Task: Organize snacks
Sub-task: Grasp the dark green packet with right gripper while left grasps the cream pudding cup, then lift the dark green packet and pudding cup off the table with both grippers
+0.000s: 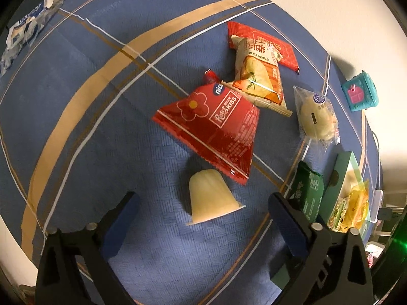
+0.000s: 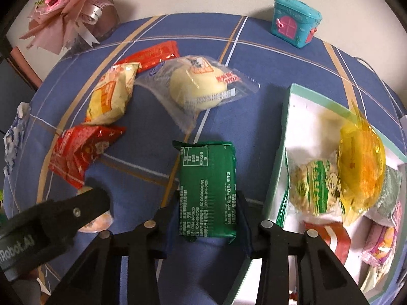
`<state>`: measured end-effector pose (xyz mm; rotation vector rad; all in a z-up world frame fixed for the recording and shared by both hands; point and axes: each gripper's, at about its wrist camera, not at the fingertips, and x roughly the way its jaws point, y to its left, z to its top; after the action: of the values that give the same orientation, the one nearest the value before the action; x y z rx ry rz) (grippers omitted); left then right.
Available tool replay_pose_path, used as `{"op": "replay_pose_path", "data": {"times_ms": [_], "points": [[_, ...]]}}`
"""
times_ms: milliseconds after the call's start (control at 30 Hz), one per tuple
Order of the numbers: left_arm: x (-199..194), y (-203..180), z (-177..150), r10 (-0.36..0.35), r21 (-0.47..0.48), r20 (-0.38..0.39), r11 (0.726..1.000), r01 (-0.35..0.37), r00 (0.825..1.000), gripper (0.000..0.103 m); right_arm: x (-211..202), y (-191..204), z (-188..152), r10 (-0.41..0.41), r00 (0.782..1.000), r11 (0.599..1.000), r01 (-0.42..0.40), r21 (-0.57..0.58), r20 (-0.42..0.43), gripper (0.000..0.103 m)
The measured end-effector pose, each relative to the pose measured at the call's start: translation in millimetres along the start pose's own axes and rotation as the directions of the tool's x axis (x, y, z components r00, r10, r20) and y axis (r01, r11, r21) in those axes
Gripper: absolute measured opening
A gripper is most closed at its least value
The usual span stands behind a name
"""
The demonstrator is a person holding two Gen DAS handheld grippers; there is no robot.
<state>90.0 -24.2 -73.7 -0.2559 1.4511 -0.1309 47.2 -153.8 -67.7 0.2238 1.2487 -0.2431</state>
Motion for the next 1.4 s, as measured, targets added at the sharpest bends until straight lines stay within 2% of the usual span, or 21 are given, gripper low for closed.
{"op": "replay_pose_path", "data": {"times_ms": [167,400,467,933,1067,1400], "points": [[0,1,-8,-0.01,0.005,-0.015,1.0,0.01,1.0,0.076,-1,2,-9,0.009,0.999,1.0,-0.008,0.024,-0.045,0.042],[1,-2,-16,-0.021,0.01,-0.019,1.0,0.021,1.0,0.058,-3,3,-18,0.028,0.997,0.999,-0.025,0.039,-0.074,0.042],[0,-3,-18,-0.038,0.01,-0.021,0.999,0.038,0.999,0.048,-3,5,-23,0.034,0.996,0.999,-0.03,0.045,-0.083,0.042],[-3,-3,-10,-0.06,0.003,-0.024,0.998,0.06,0.998,0.045,-3,14,-35,0.04,0.993,0.998,-0.035,0.047,-0.111,0.042],[-6,-4,-8,-0.087,0.0,-0.028,0.996,0.087,0.996,0.045,9,16,-21,0.046,0.991,0.998,-0.04,0.054,-0.123,0.042],[-13,-6,-5,-0.128,-0.013,-0.024,0.992,0.127,0.992,0.045,6,3,-10,0.094,0.986,0.992,-0.08,0.098,-0.141,0.042]]}}
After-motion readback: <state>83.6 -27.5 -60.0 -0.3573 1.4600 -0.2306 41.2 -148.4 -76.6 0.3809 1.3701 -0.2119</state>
